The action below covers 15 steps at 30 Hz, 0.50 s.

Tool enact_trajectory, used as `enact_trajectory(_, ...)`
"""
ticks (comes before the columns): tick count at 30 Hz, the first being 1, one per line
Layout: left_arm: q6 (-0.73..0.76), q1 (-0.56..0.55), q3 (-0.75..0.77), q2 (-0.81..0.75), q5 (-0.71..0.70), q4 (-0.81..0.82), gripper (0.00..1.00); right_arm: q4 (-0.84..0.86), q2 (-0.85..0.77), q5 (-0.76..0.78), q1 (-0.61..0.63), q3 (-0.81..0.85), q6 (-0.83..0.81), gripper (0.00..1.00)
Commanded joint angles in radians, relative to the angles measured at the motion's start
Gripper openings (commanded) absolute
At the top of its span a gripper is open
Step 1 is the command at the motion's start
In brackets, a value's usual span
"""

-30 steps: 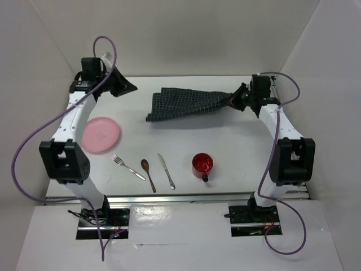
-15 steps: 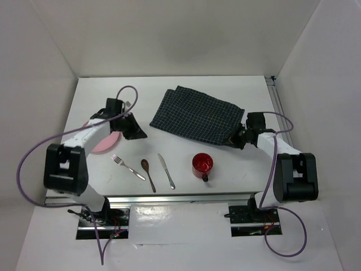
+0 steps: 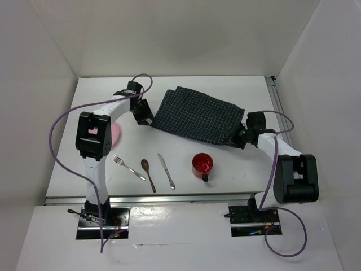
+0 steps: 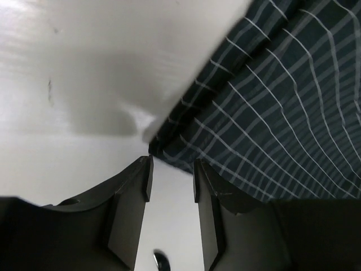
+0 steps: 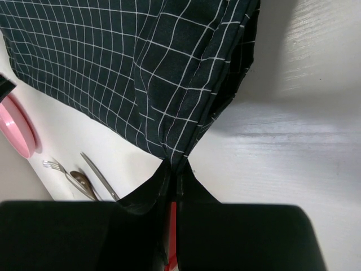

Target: Set the dinner table for one person

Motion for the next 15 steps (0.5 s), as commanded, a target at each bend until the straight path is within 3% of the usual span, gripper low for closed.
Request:
enact_trajectory(1,-0.018,-0.026,0.106,0.089,-0.023,-0.076,0.51,-0.008,-0.024,0.000,-0.007,0.010,-0.016,0.00)
enact_trajectory(8,-0.009,-0.057,0.227,0.167,-0.065,-0.159,0.45,-0.017,-0.015,0.000,-0.007,0.020,-0.026,0.00)
enact_trajectory(10,-0.009,-0.057,0.227,0.167,-0.065,-0.159,0.26,-0.017,-0.015,0.000,-0.007,0.020,-0.026,0.00)
enact_trajectory(12,-0.020,-0.057,0.227,0.158,-0.054,-0.159,0.00,-0.017,-0.015,0.000,-0.007,0.029,-0.026,0.00)
enact_trajectory(15,-0.020,-0.057,0.227,0.109,-0.054,-0.159,0.00,-0.026,-0.015,0.009,-0.007,0.038,-0.026,0.00)
